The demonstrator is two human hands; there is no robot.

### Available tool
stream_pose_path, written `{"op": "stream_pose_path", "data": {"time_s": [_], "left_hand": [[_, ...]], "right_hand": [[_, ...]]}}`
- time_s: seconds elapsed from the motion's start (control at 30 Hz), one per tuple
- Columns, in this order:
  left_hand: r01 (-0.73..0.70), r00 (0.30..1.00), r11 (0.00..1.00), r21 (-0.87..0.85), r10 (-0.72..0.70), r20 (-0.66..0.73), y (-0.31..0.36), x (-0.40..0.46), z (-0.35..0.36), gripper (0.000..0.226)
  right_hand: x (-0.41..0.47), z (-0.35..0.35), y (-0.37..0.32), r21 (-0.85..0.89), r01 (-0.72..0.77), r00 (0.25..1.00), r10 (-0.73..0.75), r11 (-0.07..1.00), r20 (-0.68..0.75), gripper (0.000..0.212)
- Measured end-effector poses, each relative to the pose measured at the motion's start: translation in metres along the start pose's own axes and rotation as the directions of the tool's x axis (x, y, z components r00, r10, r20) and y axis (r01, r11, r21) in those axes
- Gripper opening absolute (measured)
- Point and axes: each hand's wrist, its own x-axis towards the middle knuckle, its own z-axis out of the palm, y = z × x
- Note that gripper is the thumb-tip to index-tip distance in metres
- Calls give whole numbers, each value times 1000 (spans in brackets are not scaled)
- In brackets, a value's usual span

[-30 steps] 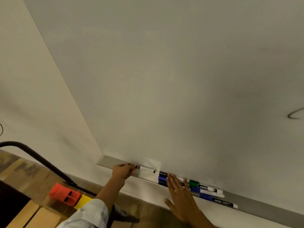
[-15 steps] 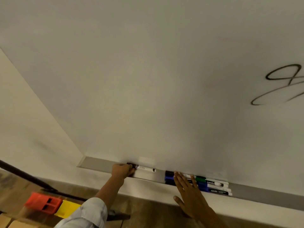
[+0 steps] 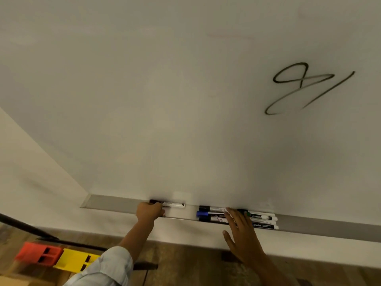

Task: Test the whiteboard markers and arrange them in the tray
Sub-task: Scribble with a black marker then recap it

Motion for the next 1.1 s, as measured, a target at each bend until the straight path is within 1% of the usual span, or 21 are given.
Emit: {"op": "stream_pose_path", "data": {"time_s": [0.07,0.13,0.17,0.27,0.3,0.33,0.4,0.5,0.57,0.63,0.67,0.7,0.73,0.77,0.83,0.9,0.93,1.0,1.03,1.07,1.1], "left_hand": [[-80,997,995,57,79,23,-2,-7,11,12],[-142,987,984,106,133,87,-4,-14,24,9],[-152,981,981,123,134,143,-4,-19,33,11],[-197,940,957,212,123,318,-6,-38,61,20],[-216,926,943,251,117,358,-5,-45,70,24],[-230,916,931,282,109,387,-4,-50,78,28],[-244,900,919,309,96,425,-3,-59,89,32],[-276,888,899,340,103,448,-2,-67,96,33],[-302,891,901,311,151,428,-2,-67,93,28],[-315,894,923,219,211,396,2,-68,86,21],[-319,885,937,145,239,400,8,-69,80,18],[-309,870,949,60,257,422,15,-72,73,16],[-293,848,956,-19,269,457,23,-77,65,16],[-286,819,955,-82,288,497,32,-84,56,17],[-331,743,930,-162,363,563,52,-101,41,24],[-446,664,874,-193,468,583,77,-126,31,31],[-520,620,830,-203,530,579,90,-140,29,33],[-642,520,721,-261,660,542,119,-168,28,37],[-671,479,671,-314,717,507,133,-181,28,37],[-676,457,634,-375,761,461,146,-195,29,36],[-659,457,610,-439,789,410,156,-208,31,36]], "right_hand": [[-5,-1,6,8,-37,999,37,999,-27,59],[-6,0,9,-17,-39,998,38,999,-51,60],[-5,1,10,-31,-26,997,24,999,-77,56],[2,2,7,-51,6,990,-13,999,-141,33],[6,2,5,-56,5,988,-14,998,-154,30],[9,2,4,-54,-10,989,2,999,-149,33],[15,0,0,-45,-62,992,56,997,-111,44],[18,-5,1,-3,-94,989,93,996,-114,45],[18,-9,4,67,-49,990,57,997,-126,35],[16,-21,5,233,24,990,9,972,-138,19],[16,-33,3,374,51,990,2,926,-140,17],[14,-48,-1,530,53,992,16,846,-124,15],[12,-66,-6,668,31,992,61,743,-114,12],[10,-86,-11,776,7,982,141,631,-123,9],[6,-126,-21,921,-3,952,284,390,-118,7],[5,-161,-32,985,54,938,331,166,-107,13],[6,-176,-38,993,88,929,352,80,-111,18],[14,-206,-52,984,171,903,408,-46,-138,24],[18,-220,-60,973,206,890,433,-101,-144,29],[22,-233,-68,959,229,883,450,-170,-131,33],[24,-245,-76,936,248,883,455,-252,-111,33]]}}
